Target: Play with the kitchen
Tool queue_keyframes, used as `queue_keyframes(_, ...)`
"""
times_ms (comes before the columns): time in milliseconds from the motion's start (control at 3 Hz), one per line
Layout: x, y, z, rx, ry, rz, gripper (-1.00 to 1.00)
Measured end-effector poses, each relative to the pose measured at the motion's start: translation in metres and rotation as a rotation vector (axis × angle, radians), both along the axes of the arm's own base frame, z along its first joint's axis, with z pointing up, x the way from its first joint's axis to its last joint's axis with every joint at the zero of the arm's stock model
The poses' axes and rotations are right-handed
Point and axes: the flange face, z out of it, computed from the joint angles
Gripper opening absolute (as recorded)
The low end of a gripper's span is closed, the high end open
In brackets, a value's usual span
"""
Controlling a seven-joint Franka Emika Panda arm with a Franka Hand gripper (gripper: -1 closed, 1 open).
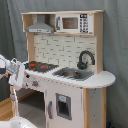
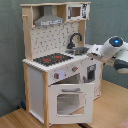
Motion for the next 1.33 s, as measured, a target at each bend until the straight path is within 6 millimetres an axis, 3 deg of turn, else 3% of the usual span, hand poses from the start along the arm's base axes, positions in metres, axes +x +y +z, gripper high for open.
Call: queue_keyframes(1333, 0.051, 0.03, -0.045, 0.103, 0.298, 0.196, 1.0)
